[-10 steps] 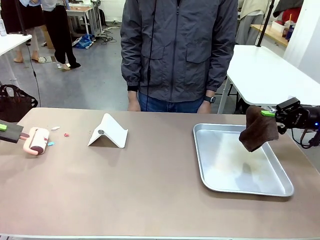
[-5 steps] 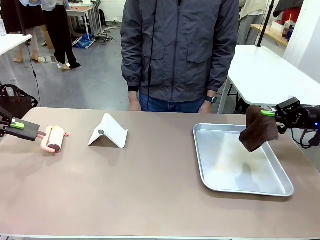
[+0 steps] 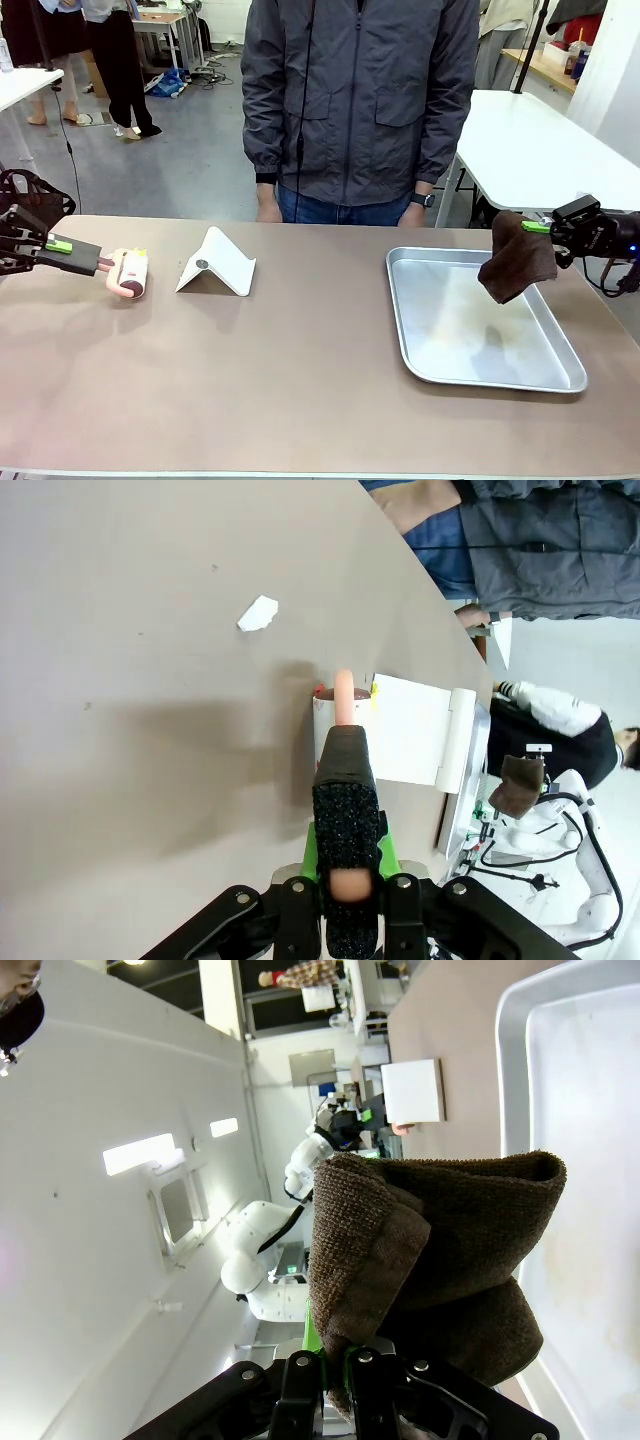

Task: Clean the surface of the table.
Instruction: Clean the area not pointed to by the person.

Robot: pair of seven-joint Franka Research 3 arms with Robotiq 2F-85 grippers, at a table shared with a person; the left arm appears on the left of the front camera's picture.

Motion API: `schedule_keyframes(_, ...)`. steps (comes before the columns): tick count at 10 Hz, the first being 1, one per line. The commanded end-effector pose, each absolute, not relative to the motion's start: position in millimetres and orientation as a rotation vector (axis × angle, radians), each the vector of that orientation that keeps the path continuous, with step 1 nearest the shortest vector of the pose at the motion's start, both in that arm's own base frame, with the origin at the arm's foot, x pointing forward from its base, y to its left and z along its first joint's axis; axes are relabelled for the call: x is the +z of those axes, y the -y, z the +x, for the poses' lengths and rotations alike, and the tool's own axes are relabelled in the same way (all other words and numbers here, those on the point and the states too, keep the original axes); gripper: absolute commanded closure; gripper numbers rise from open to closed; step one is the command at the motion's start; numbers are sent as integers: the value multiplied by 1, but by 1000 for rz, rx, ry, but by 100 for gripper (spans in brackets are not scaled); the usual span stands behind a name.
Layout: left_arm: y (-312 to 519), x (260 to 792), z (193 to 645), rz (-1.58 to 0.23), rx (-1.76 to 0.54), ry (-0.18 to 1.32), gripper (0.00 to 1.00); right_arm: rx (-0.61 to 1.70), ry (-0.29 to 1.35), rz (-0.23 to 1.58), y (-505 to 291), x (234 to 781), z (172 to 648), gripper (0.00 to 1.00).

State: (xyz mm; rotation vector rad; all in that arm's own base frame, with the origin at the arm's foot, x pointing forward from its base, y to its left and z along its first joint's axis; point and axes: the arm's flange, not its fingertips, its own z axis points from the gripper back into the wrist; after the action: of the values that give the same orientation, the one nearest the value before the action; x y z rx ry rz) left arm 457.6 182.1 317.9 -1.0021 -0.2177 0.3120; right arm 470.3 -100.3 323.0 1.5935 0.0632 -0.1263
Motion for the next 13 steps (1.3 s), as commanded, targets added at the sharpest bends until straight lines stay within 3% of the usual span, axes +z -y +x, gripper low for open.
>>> schedule_keyframes(1,-172,325,456,-1021,322,220,84,-118,-71,1602,101,329,473,92)
schedule_keyframes(6,-191,351,456,-1077,319,329,84,-118,-71,1602,101,329,473,92)
schedule_keyframes(10,-270,379,443,-1200,216,353,84,-118,-71,1602,101,329,473,92)
schedule_keyframes(13,-323,369,430,-1156,238,357,84,-118,-71,1602,101,329,473,92)
